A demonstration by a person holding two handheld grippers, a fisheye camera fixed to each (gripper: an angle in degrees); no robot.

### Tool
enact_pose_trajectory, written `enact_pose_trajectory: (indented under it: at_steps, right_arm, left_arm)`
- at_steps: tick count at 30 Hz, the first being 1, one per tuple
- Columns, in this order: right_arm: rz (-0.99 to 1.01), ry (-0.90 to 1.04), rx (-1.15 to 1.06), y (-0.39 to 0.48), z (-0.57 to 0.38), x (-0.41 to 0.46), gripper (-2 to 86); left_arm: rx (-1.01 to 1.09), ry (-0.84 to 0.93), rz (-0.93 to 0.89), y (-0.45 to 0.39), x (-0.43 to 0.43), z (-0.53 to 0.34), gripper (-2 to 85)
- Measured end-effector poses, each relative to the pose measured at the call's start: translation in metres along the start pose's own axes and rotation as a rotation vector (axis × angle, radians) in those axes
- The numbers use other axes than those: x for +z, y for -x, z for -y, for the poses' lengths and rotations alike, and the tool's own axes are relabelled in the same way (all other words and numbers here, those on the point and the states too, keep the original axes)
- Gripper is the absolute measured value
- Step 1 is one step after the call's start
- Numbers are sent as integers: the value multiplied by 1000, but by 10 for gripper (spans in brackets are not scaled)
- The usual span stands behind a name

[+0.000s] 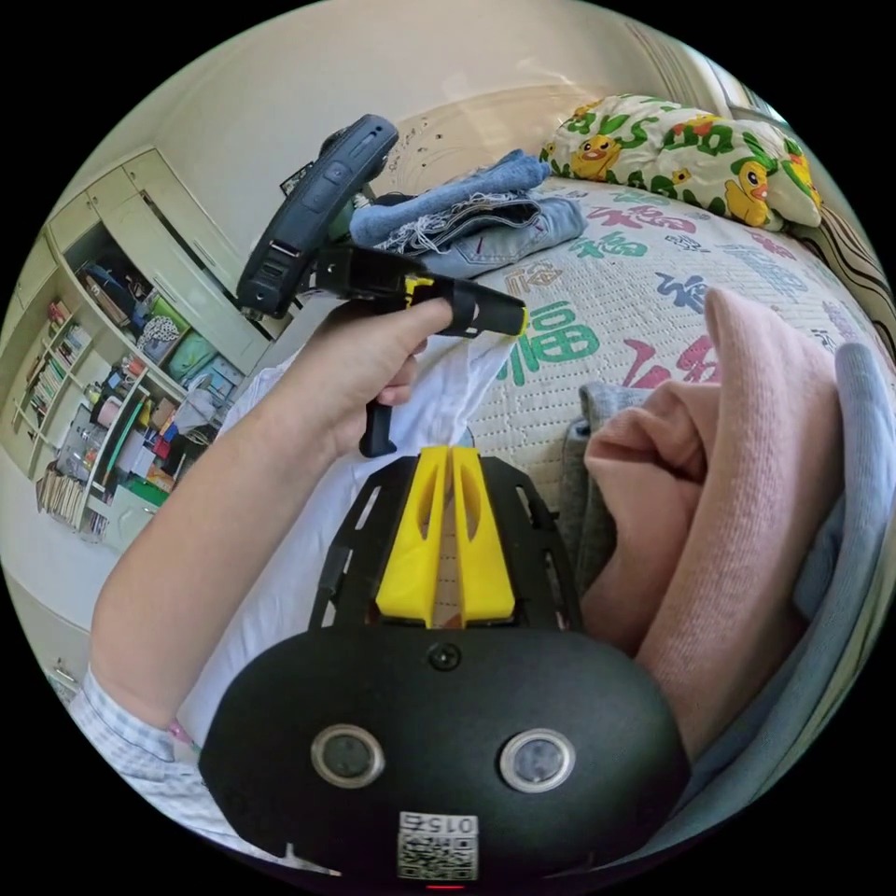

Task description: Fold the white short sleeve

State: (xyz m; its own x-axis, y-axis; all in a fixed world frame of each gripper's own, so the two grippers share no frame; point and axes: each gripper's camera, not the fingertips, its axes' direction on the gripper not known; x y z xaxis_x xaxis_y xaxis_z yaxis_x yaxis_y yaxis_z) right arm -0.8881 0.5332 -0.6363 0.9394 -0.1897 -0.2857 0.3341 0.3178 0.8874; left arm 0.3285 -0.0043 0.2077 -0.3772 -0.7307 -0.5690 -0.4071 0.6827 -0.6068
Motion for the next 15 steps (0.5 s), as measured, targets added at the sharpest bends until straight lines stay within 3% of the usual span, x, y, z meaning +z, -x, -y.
enact_pose_trajectory:
  at_steps: [6, 11, 15]
  right_arm:
    - [-47, -87, -65, 22, -8, -19, 0]
    - [120, -218, -313, 61, -29, -54, 4]
    - [258, -36, -489, 88, -32, -40, 15]
  left_arm:
    - [-27, -186, -91, 36, -56, -16, -5]
    - [-43, -314, -98, 96, -131, -74, -5]
    - [-81, -228, -79, 146, -145, -145, -1]
